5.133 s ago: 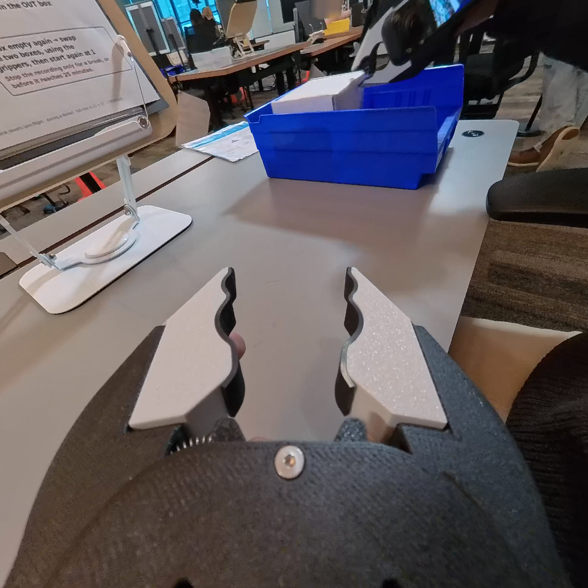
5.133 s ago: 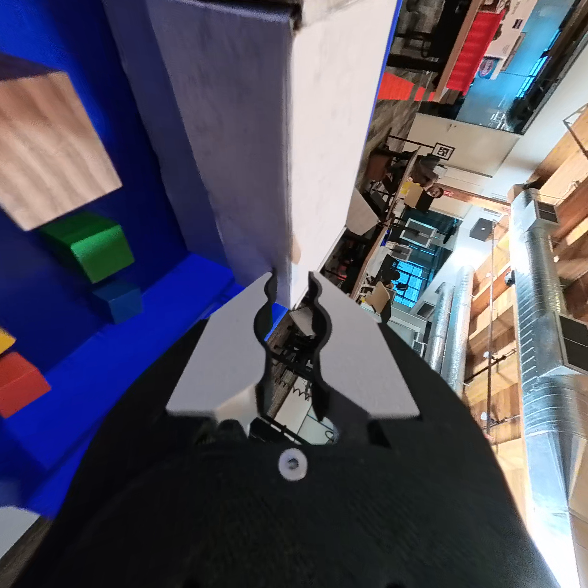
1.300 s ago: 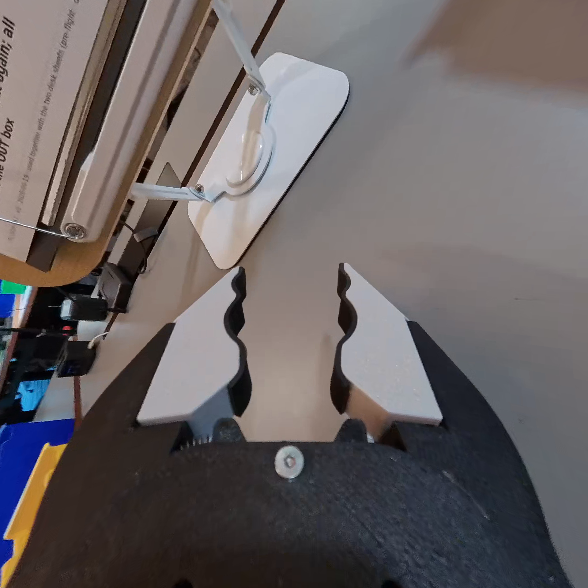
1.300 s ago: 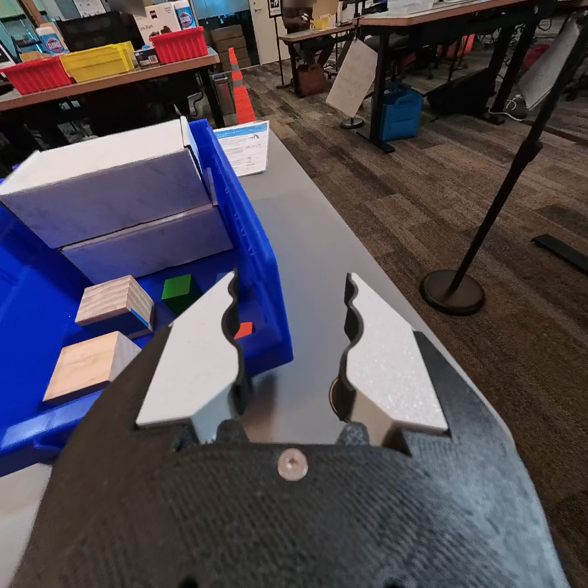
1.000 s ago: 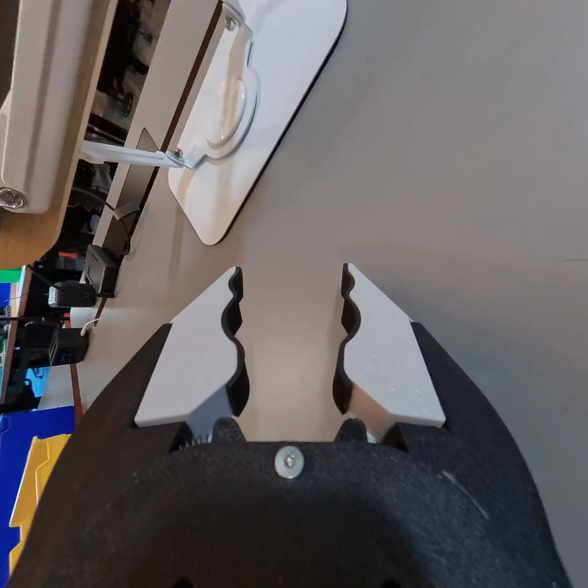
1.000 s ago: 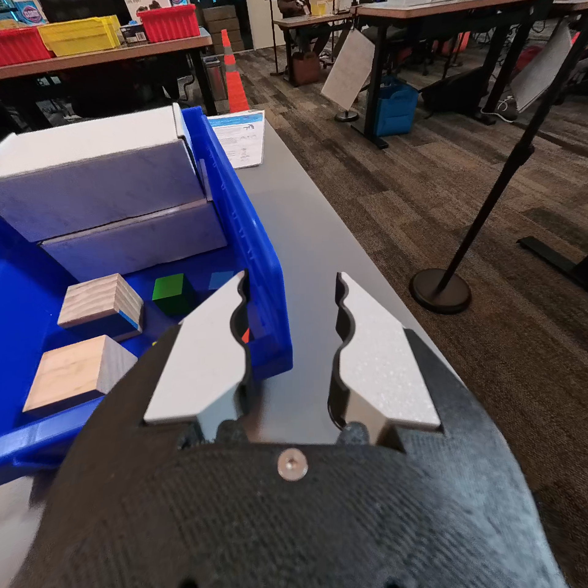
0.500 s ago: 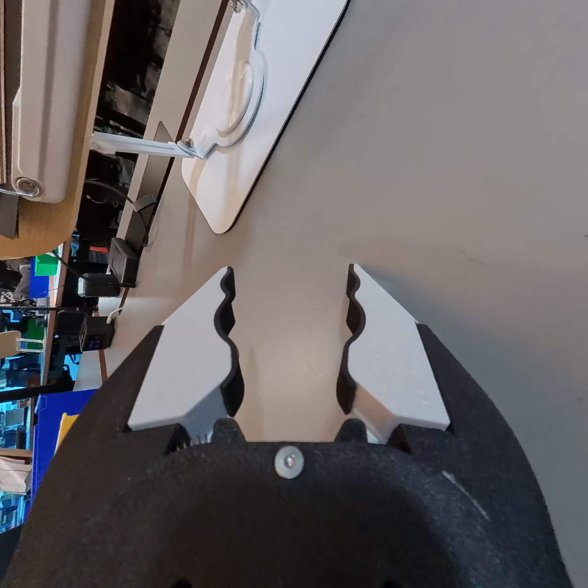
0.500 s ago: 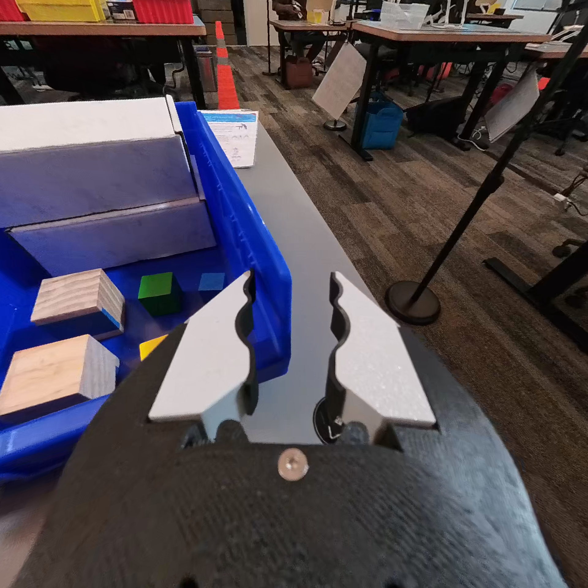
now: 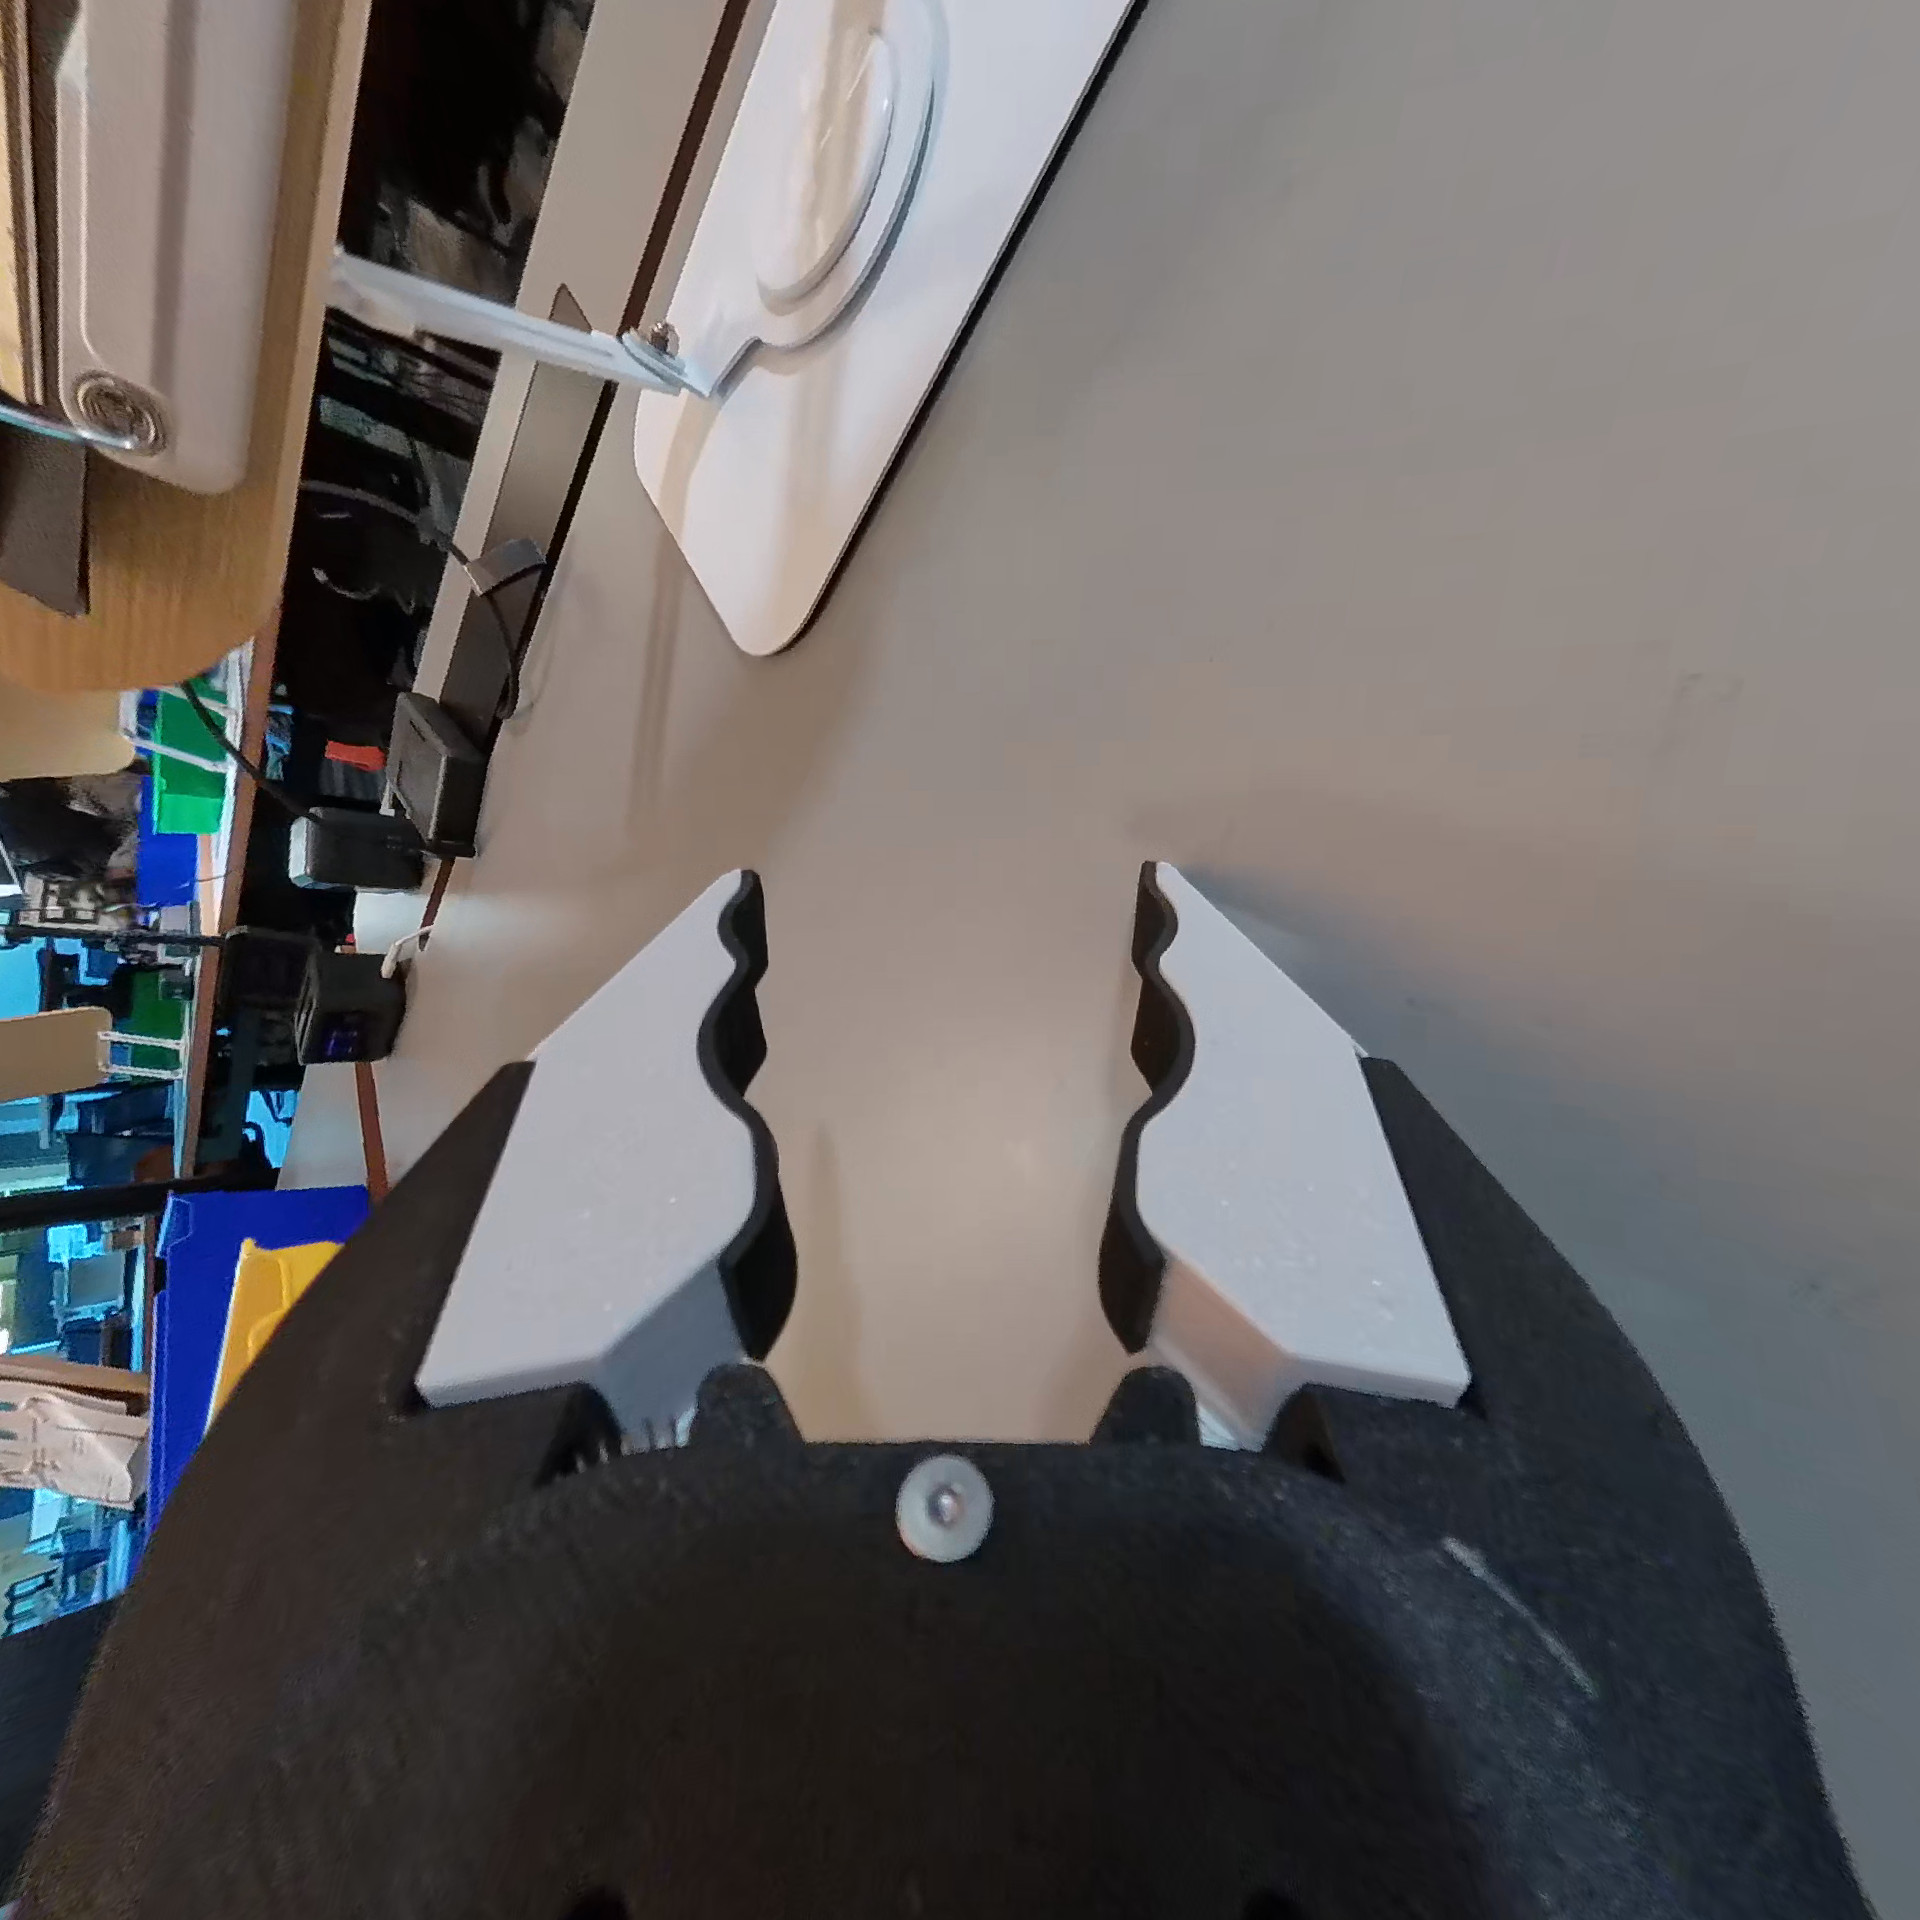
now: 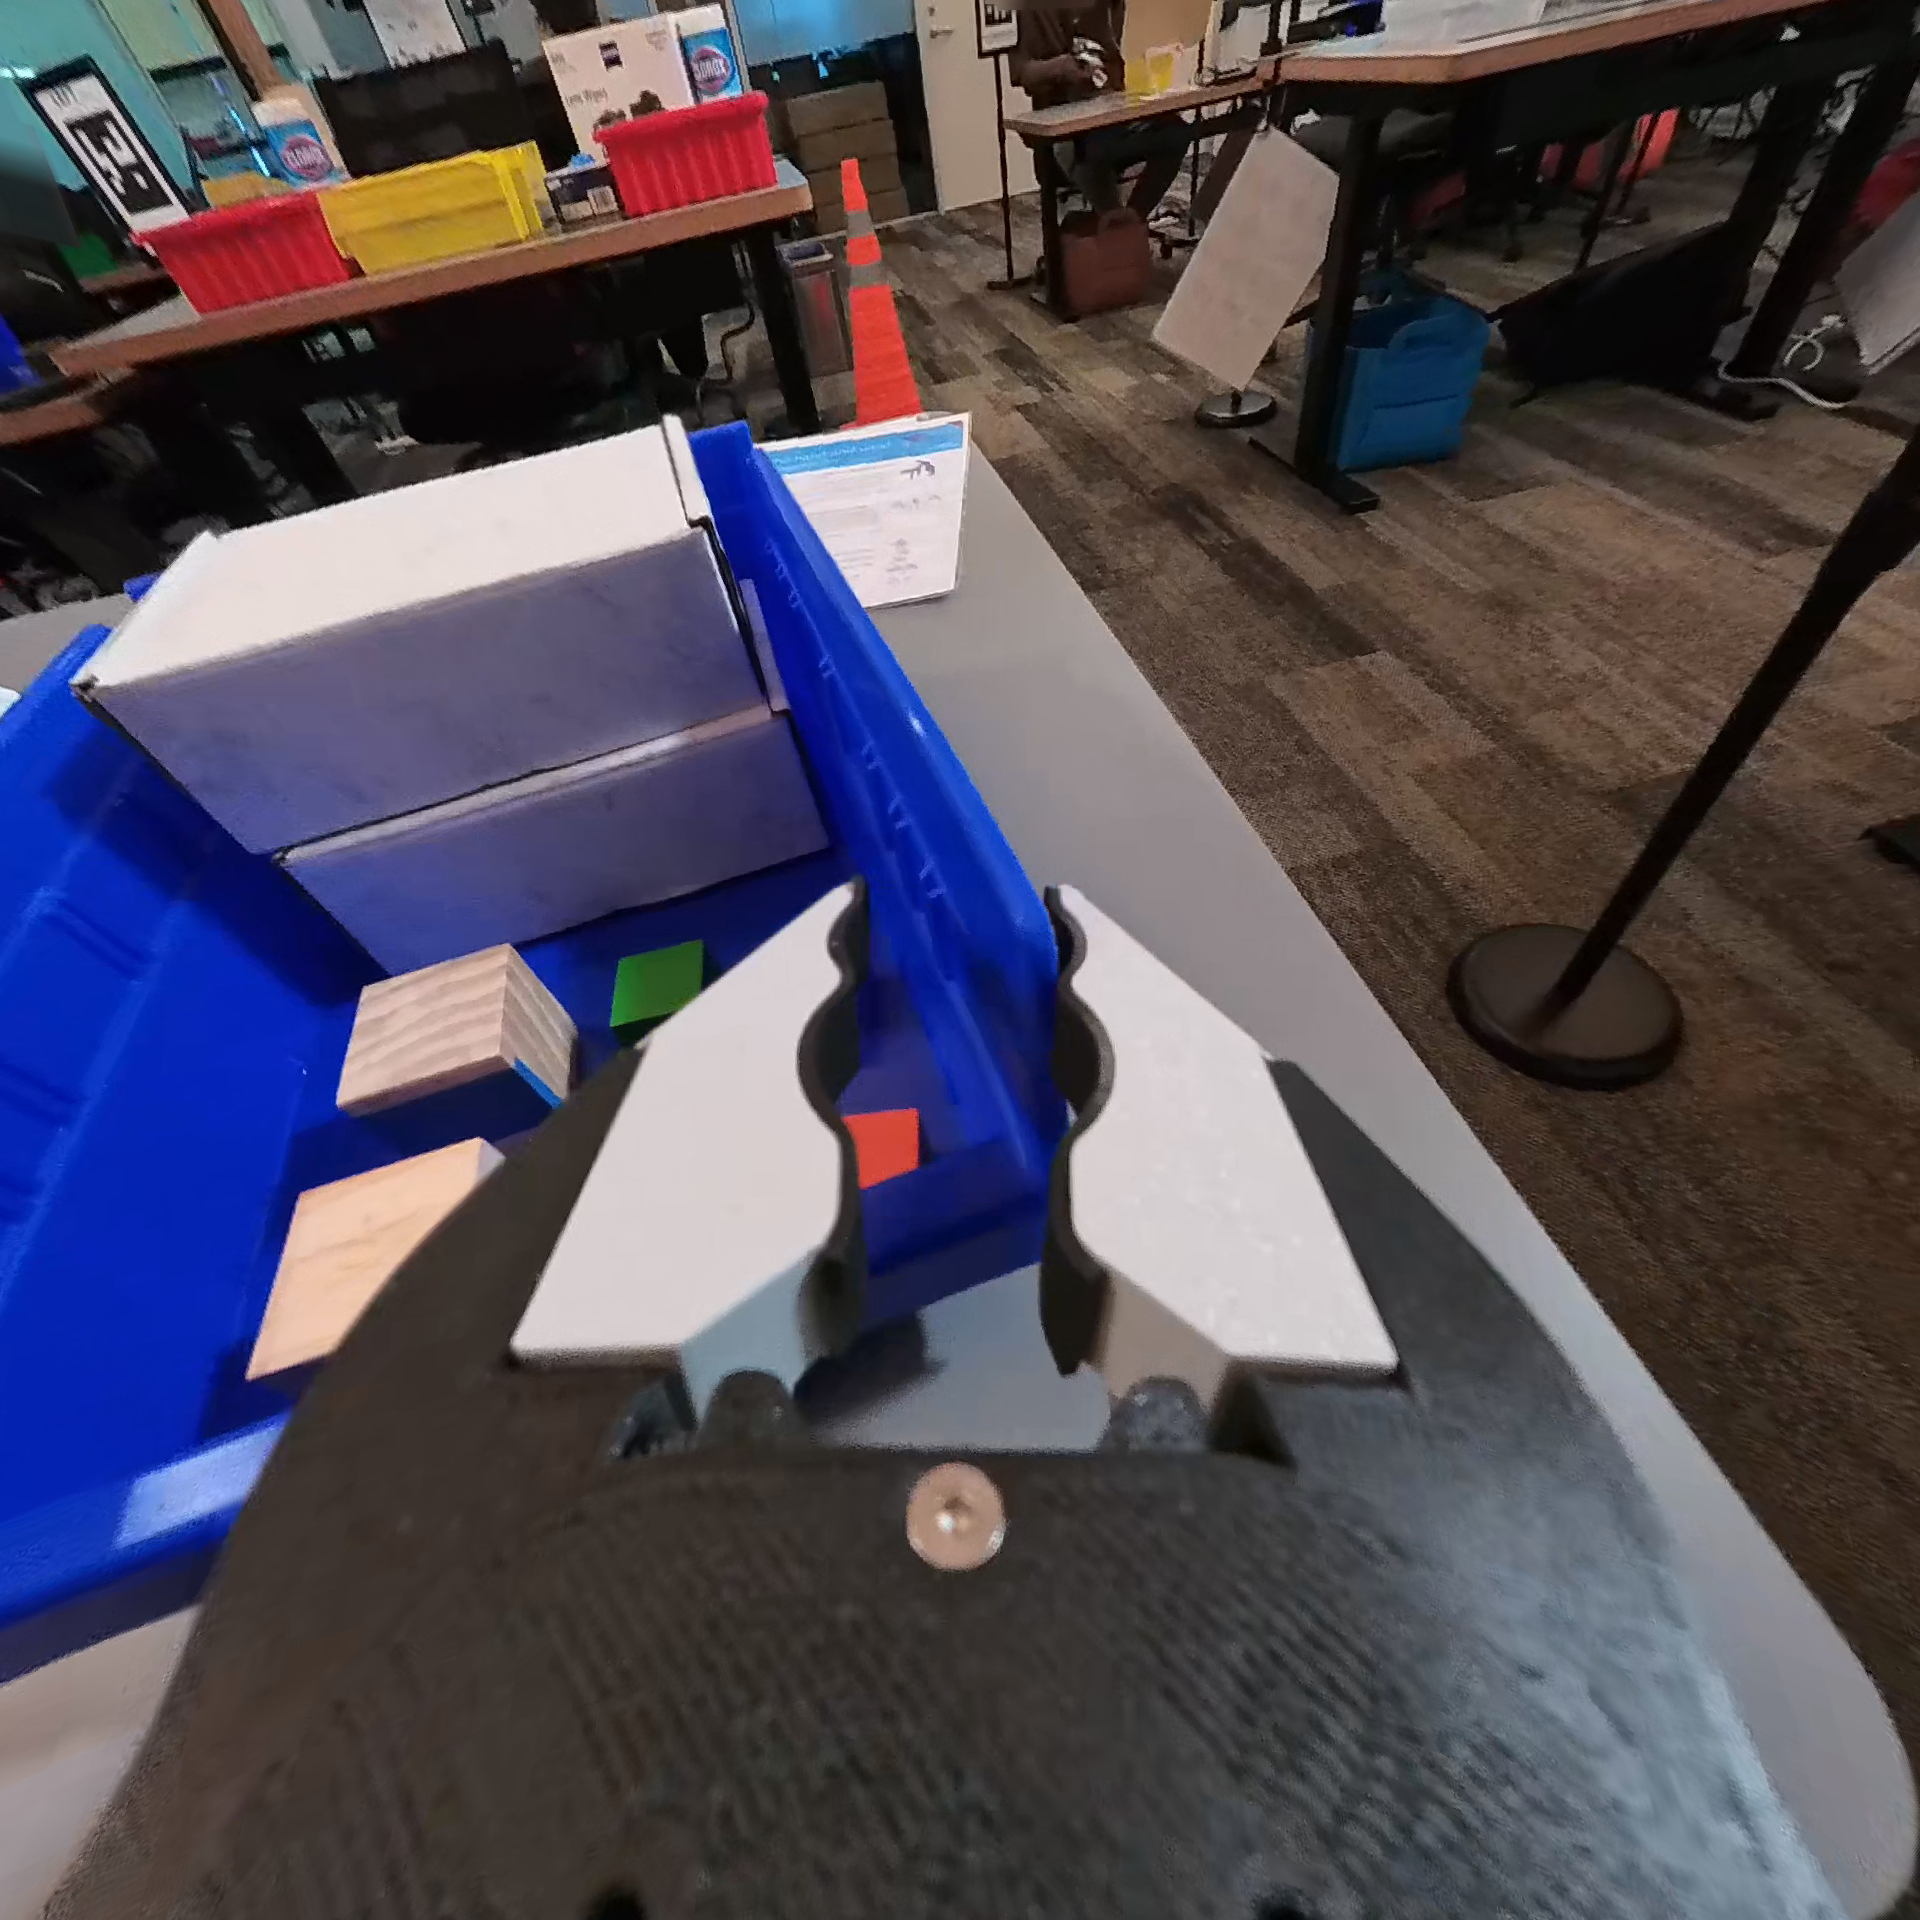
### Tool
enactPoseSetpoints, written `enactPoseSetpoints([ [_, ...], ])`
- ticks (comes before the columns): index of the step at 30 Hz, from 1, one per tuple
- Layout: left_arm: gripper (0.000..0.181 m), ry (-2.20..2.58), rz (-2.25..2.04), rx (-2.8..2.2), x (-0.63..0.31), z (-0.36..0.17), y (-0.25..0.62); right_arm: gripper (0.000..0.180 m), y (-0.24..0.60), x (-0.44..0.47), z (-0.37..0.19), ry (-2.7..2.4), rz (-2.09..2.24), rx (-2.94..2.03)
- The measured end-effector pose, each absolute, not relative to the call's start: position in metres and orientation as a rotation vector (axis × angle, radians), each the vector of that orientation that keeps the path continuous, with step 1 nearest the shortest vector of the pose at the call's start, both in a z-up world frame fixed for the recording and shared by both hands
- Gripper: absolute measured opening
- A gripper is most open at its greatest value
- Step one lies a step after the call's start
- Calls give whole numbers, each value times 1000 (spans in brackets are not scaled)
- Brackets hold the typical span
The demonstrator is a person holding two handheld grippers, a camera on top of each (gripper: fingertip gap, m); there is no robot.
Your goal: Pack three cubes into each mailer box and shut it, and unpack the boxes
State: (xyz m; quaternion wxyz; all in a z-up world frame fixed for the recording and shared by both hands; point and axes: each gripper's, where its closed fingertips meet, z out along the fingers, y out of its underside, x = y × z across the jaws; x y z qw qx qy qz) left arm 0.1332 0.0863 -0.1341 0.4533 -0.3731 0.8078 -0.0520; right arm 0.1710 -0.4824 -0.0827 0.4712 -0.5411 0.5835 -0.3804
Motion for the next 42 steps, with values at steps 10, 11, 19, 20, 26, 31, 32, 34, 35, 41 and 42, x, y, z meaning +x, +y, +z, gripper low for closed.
enactPoseSetpoints([
  [10,69,2010,-282,-1065,123,-140,92,35,-484,184,-85,1464,-885,-1268],
  [11,69,2008,-306,-1078,122,-139,92,35,-483,186,-85,1465,-873,-1262],
  [19,67,1958,-406,-1142,117,-132,99,43,-480,198,-89,1465,-854,-1277],
  [20,67,1957,-411,-1148,116,-132,100,43,-480,199,-90,1467,-854,-1281],
  [26,66,1917,-425,-1156,113,-126,107,42,-479,206,-96,1481,-882,-1345],
  [31,66,1902,-434,-1163,111,-123,110,36,-481,208,-97,1487,-868,-1336],
  [32,66,1903,-434,-1164,111,-123,110,35,-480,208,-97,1484,-860,-1337],
  [34,66,1905,-434,-1165,110,-124,111,34,-480,208,-97,1475,-838,-1339],
  [35,66,1907,-434,-1165,110,-125,111,32,-478,208,-97,1472,-811,-1342],
  [41,64,1908,-441,-1163,109,-129,112,6,-443,200,-92,1370,-519,-1364],
  [42,64,1910,-450,-1169,109,-130,111,6,-438,200,-91,1362,-520,-1397],
])
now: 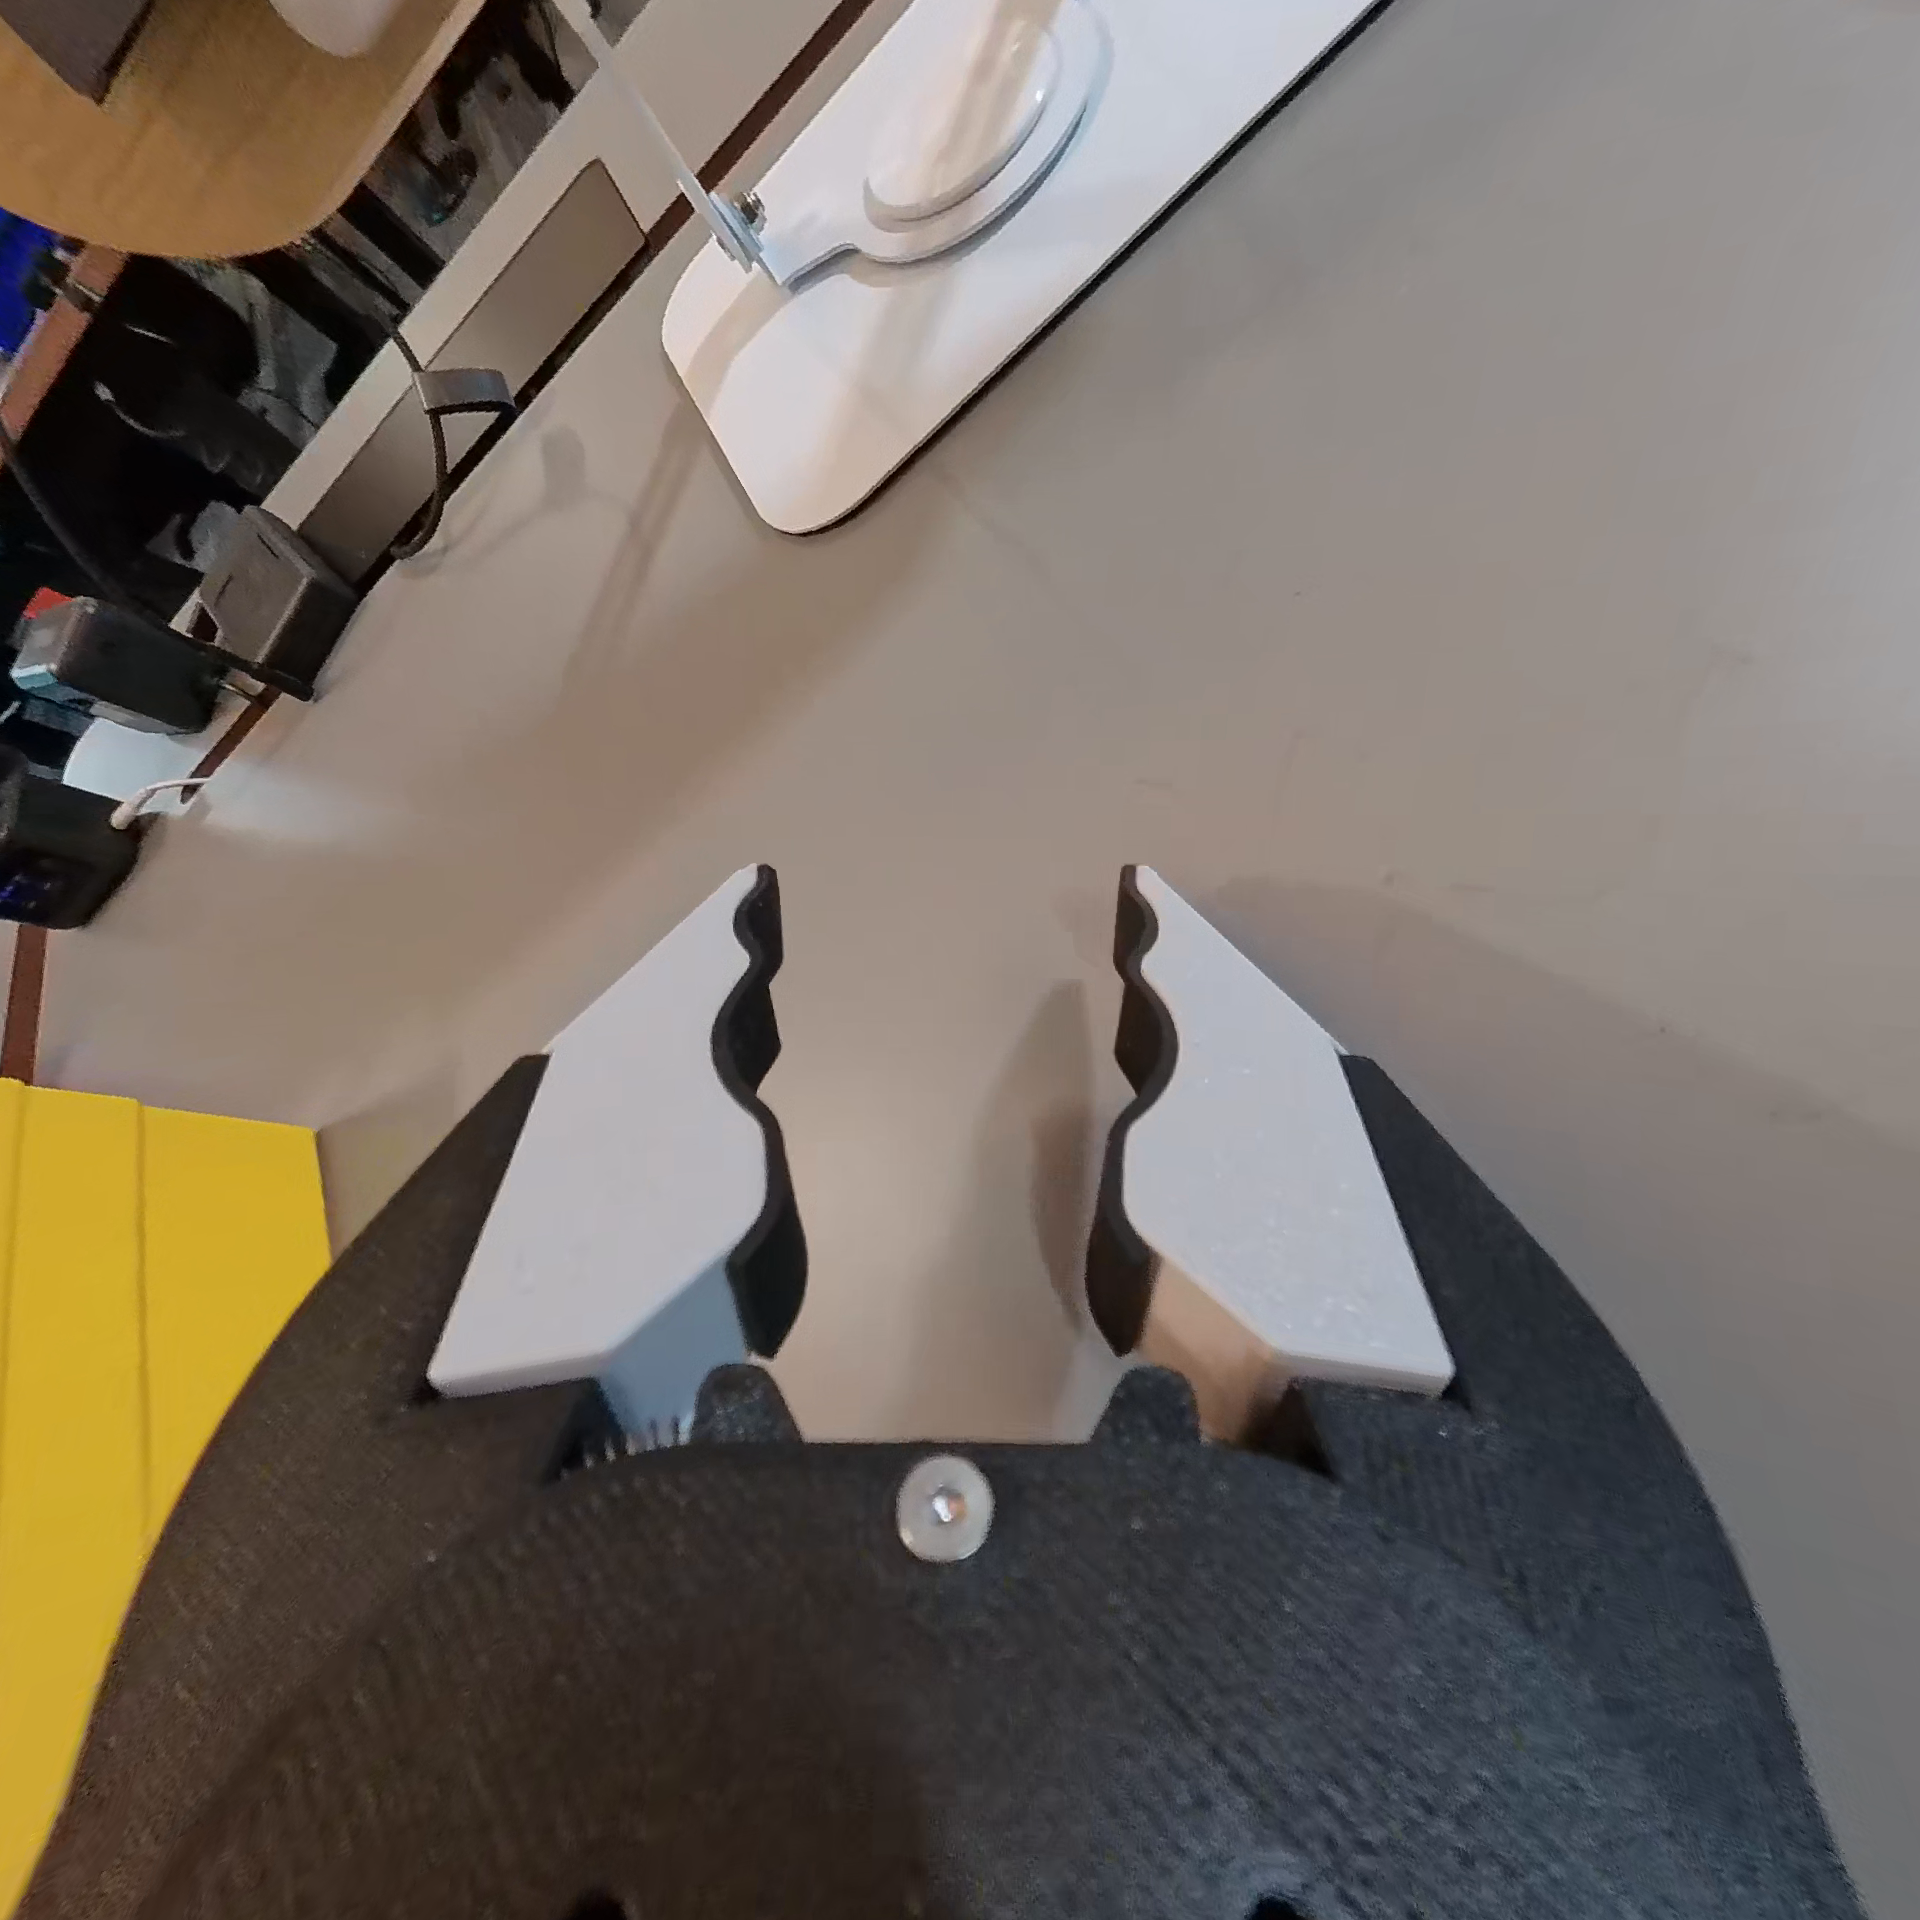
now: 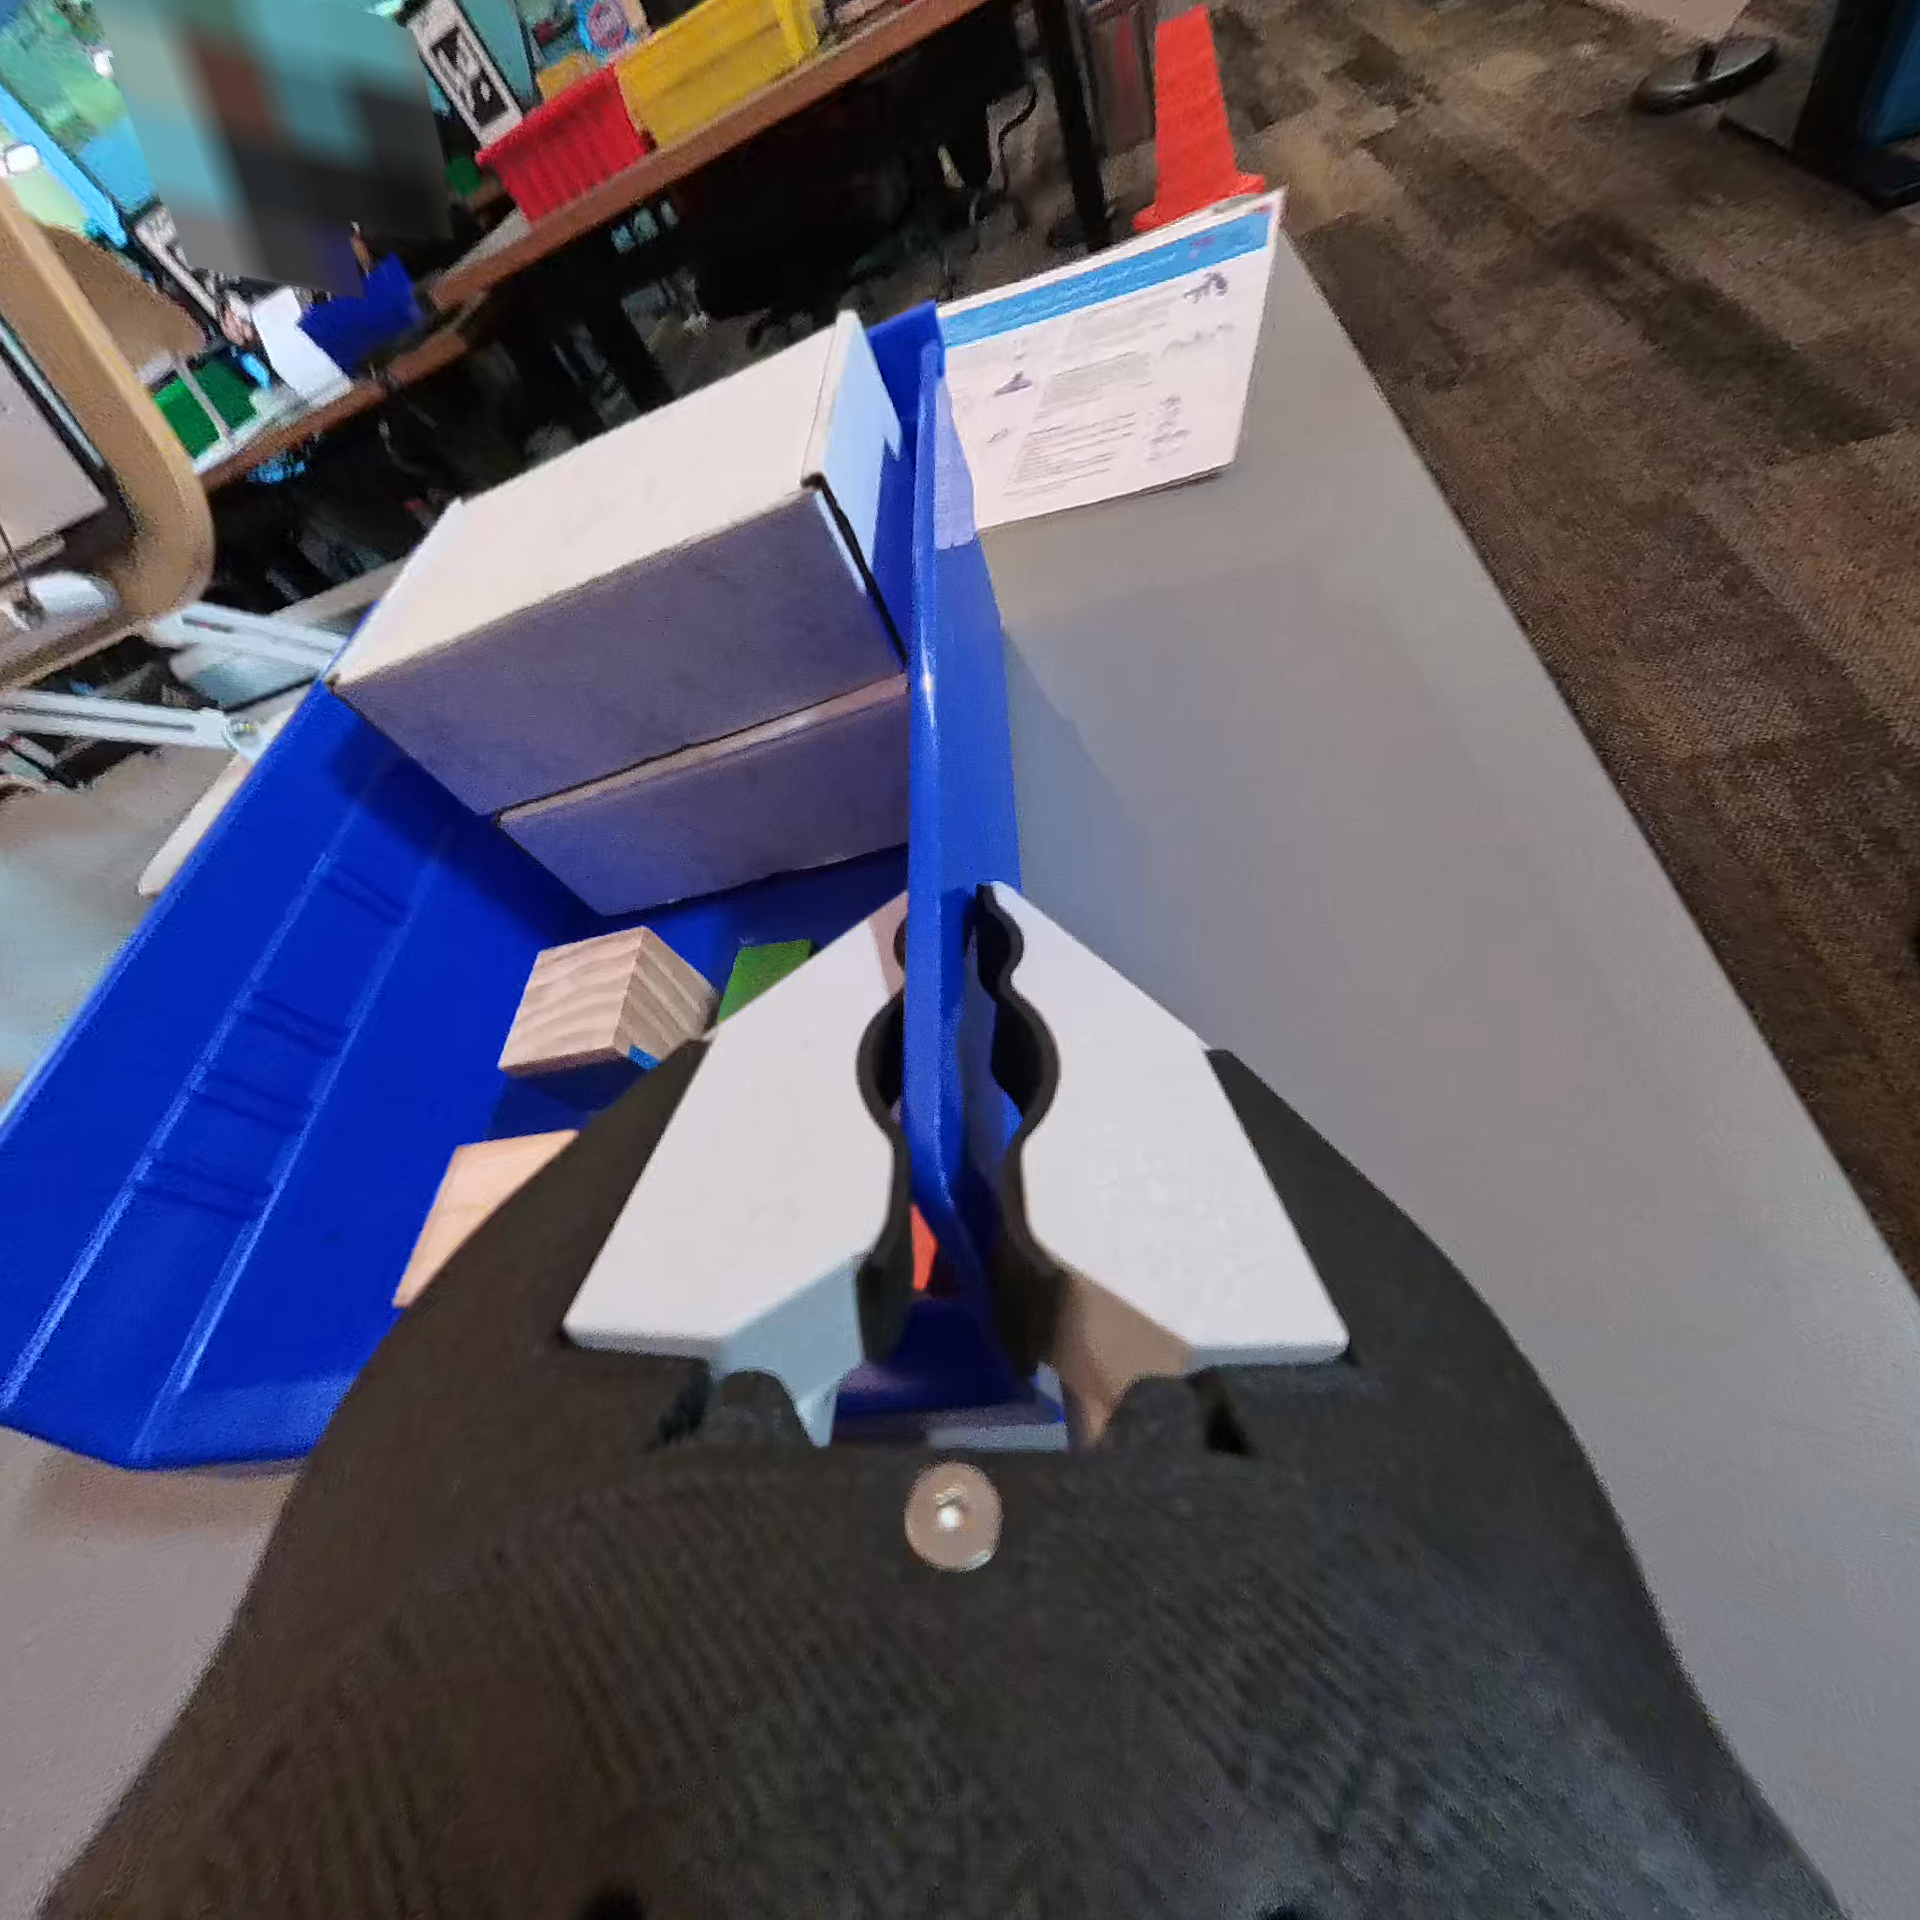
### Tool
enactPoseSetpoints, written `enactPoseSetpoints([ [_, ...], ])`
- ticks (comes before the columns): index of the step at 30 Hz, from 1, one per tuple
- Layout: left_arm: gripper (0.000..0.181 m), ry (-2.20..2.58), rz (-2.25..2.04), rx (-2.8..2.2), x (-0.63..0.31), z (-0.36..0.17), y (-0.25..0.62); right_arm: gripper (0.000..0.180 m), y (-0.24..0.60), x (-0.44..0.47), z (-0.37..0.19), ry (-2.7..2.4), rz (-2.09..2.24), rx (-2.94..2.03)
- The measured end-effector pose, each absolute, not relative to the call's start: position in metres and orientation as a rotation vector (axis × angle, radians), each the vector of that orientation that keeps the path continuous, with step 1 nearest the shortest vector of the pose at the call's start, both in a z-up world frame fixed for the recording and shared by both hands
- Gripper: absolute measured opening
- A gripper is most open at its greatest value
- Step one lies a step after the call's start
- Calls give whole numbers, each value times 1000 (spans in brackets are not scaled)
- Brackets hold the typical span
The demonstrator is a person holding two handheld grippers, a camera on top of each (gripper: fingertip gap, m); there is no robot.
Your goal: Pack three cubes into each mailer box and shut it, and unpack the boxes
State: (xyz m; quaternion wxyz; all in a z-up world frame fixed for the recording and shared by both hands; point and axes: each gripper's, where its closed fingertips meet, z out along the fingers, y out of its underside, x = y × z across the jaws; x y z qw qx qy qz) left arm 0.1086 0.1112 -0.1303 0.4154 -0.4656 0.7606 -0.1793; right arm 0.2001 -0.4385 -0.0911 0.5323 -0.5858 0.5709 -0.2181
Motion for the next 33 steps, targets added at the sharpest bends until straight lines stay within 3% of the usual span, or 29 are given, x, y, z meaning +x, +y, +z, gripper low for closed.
enactPoseSetpoints([
  [15,62,1877,-559,-1261,105,-134,120,5,-319,183,-71,1124,-263,-1575],
  [33,61,1540,-599,-1370,74,-82,192,5,-181,167,-68,881,-18,-1673],
])
